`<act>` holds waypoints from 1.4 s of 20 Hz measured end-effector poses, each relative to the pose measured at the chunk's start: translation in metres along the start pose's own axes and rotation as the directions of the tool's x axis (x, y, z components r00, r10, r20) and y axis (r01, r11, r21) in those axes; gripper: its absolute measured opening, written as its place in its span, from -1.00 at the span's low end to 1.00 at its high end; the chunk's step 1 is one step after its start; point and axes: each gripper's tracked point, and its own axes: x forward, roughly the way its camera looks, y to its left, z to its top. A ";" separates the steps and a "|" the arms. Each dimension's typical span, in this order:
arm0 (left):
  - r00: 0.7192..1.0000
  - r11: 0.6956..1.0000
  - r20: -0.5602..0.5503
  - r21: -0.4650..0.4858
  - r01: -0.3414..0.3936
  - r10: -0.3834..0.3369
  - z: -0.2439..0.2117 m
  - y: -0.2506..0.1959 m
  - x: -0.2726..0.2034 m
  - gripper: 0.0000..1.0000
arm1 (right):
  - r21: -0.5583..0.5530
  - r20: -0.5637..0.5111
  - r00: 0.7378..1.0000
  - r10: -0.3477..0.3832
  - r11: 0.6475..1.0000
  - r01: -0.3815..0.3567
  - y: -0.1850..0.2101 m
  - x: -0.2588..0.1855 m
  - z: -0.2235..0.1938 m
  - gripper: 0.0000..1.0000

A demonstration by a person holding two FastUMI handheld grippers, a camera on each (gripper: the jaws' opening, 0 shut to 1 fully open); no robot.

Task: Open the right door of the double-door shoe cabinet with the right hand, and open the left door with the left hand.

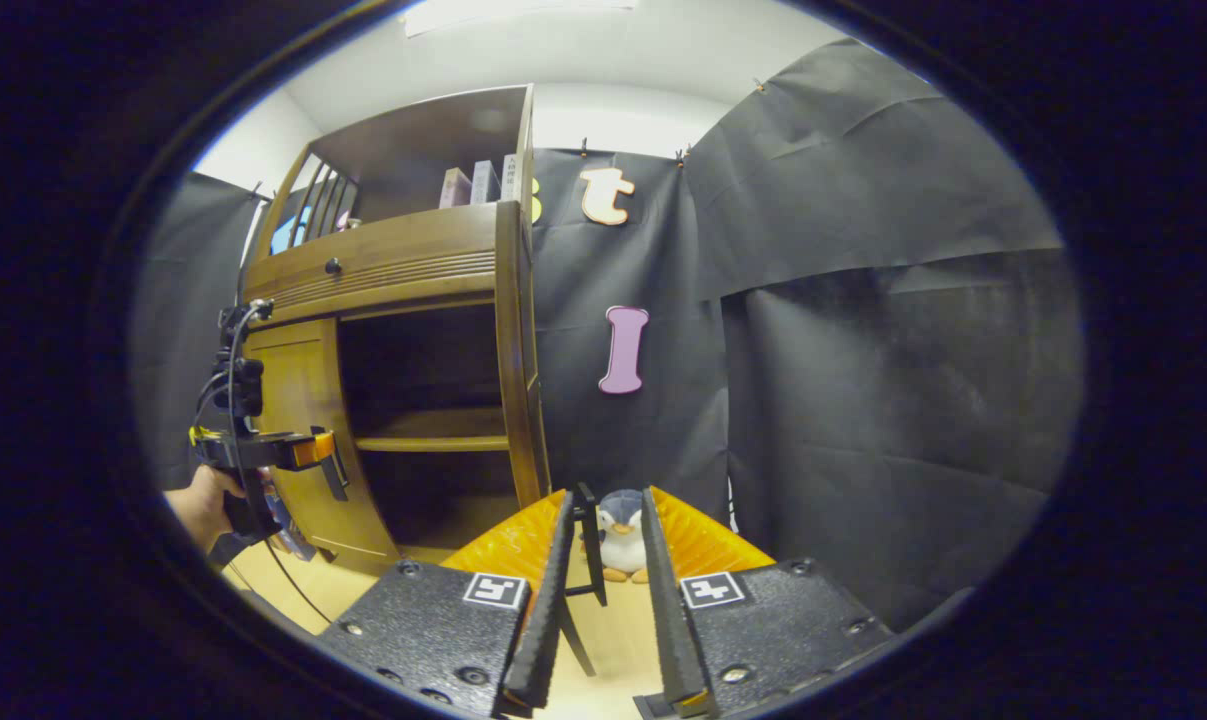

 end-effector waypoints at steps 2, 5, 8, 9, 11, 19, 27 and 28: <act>1.000 1.000 -0.019 -0.005 -0.020 0.020 -0.011 0.006 0.016 0.75 | -0.006 0.009 1.000 0.005 1.000 -0.005 0.003 -0.002 0.003 0.00; 1.000 1.000 -0.006 -0.015 0.006 -0.006 -0.015 0.002 0.030 0.84 | -0.039 0.013 1.000 0.004 0.999 -0.003 0.006 -0.002 0.003 0.19; 0.999 0.999 0.004 -0.011 0.040 -0.040 -0.017 -0.005 0.039 0.80 | -0.060 0.012 1.000 0.010 0.998 -0.009 0.010 0.000 0.003 0.25; 0.998 0.998 0.016 -0.010 0.059 -0.059 -0.015 -0.011 0.040 0.60 | -0.065 0.009 1.000 0.008 0.998 -0.008 0.010 0.001 0.002 0.25; 0.996 0.996 0.020 0.018 0.083 -0.084 -0.014 -0.015 0.040 0.10 | -0.073 0.010 1.000 0.003 0.997 -0.002 0.009 0.001 0.002 0.25; 0.995 0.995 -0.008 0.000 0.096 -0.096 -0.014 -0.008 0.037 -0.53 | -0.090 0.010 0.999 0.031 0.996 -0.030 0.019 -0.001 0.006 0.25; 0.995 0.995 -0.018 0.018 0.100 -0.100 -0.018 -0.005 0.019 -0.53 | -0.113 -0.001 0.997 0.076 0.991 -0.076 0.040 -0.005 0.002 0.27; 0.995 0.995 -0.016 0.020 0.099 -0.099 -0.018 -0.003 0.016 -0.53 | -0.115 -0.001 0.997 0.080 0.990 -0.080 0.042 -0.005 0.002 0.27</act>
